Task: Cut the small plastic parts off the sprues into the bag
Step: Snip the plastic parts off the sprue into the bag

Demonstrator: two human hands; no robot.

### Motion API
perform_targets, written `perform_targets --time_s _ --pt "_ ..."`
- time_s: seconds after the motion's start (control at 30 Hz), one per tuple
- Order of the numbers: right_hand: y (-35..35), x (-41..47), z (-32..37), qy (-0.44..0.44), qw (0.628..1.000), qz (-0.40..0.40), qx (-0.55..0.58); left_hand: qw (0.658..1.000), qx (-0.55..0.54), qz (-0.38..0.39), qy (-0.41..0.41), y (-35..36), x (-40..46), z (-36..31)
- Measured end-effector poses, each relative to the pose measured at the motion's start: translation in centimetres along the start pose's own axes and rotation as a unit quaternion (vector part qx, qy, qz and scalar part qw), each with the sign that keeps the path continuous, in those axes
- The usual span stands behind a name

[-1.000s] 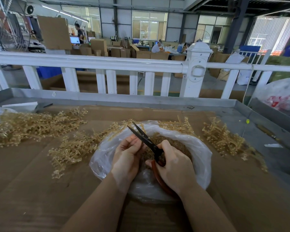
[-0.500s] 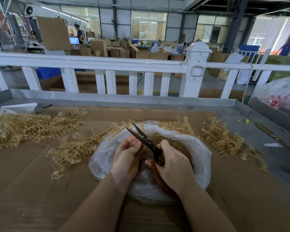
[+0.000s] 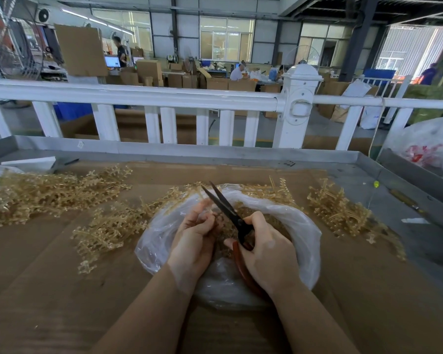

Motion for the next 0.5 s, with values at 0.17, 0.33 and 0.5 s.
perform_targets --time_s 0.17,0.33,0.5 --pt "0.28 0.0 -0.07 0.001 1.0 0.027 -0.014 1.0 0.018 -0.007 -0.022 -0.27 0.03 -0.05" --pt "0.17 -0.03 -0.11 0.011 1.0 0.005 0.0 0.999 0.025 -0.038 0.014 -0.28 0.2 0.16" --pt "0.14 -0.1 -0.1 0.015 1.0 -0.015 0.009 0.999 0.006 -0.046 0.018 -0.37 0.17 -0.02"
Point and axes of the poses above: each hand's wrist, its own x-axis towards the middle knuckle, its own y-axis out of the palm, z = x × y, the point moved 2 cm from there along x, towards the middle knuckle, and after that the axes turned 9 degrees about -z, right-handed, at the moved point
